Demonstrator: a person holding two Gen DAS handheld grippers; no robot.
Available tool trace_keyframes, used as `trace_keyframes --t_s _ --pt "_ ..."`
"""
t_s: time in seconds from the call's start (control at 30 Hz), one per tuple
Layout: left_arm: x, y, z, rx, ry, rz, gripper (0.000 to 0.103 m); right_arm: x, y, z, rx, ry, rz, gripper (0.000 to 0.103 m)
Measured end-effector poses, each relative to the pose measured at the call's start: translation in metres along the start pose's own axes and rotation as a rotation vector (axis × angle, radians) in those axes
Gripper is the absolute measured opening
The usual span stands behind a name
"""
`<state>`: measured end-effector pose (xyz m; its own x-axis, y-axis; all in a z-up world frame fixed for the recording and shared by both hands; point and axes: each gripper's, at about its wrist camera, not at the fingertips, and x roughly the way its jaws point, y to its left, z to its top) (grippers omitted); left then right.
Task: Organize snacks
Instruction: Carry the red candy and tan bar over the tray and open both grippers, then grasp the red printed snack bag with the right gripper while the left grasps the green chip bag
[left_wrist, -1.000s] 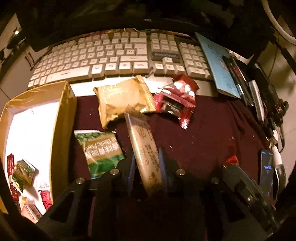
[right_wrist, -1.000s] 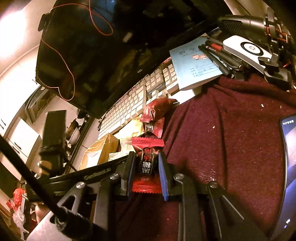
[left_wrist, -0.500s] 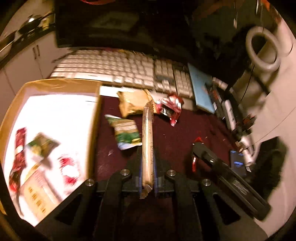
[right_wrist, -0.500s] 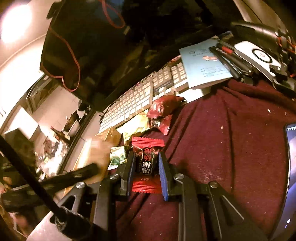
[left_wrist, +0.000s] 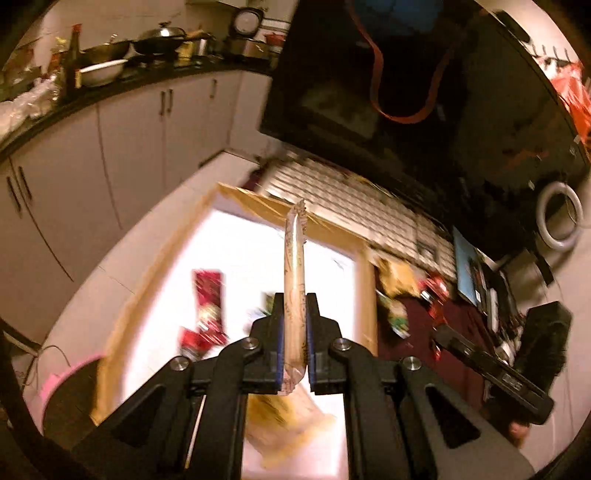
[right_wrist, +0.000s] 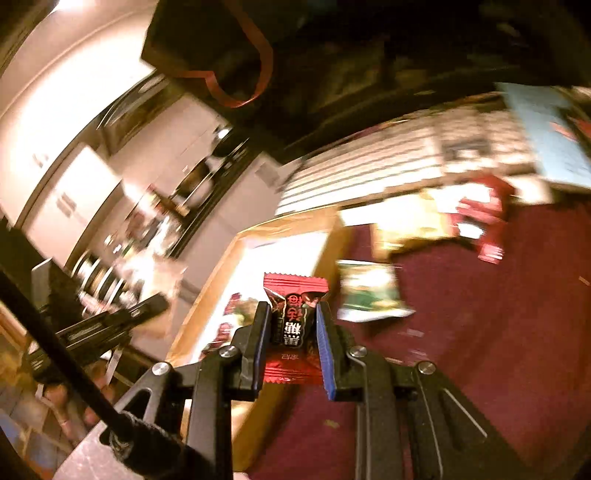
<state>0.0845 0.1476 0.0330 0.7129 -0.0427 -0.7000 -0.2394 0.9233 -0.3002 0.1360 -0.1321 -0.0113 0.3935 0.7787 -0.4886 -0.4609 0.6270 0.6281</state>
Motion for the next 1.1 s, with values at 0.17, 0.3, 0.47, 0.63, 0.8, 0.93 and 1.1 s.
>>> trace_keyframes --t_s 0.17,0.3,0.47,0.63,0.8,0.93,1.1 --pt "0.035 0.019 0.022 0.01 0.048 0.023 0.01 0.048 0.038 0.023 -0.1 0.065 -0.036 0.023" --pt "0.078 0.022 0.029 0.032 0.125 0.035 0.01 0.097 0.04 0.035 -0.094 0.171 -0.098 0.023" --pt "0.116 0.034 0.026 0.004 0.228 0.097 0.01 0.136 0.042 0.032 -0.122 0.256 -0.164 0.023" --pt "0.124 0.029 0.023 0.038 0.256 0.136 0.011 0.144 0.047 0.028 -0.169 0.263 -0.236 0.023" --pt "0.126 0.031 0.022 0.047 0.275 0.15 0.018 0.14 0.051 0.025 -0.184 0.249 -0.231 0.026" --pt "0.092 0.022 0.024 0.067 0.16 0.191 0.058 0.113 0.049 0.028 -0.138 0.191 -0.161 0.042" --pt "0.037 -0.011 0.007 0.131 0.029 0.152 0.07 0.052 0.038 0.021 -0.064 0.092 -0.064 0.055"
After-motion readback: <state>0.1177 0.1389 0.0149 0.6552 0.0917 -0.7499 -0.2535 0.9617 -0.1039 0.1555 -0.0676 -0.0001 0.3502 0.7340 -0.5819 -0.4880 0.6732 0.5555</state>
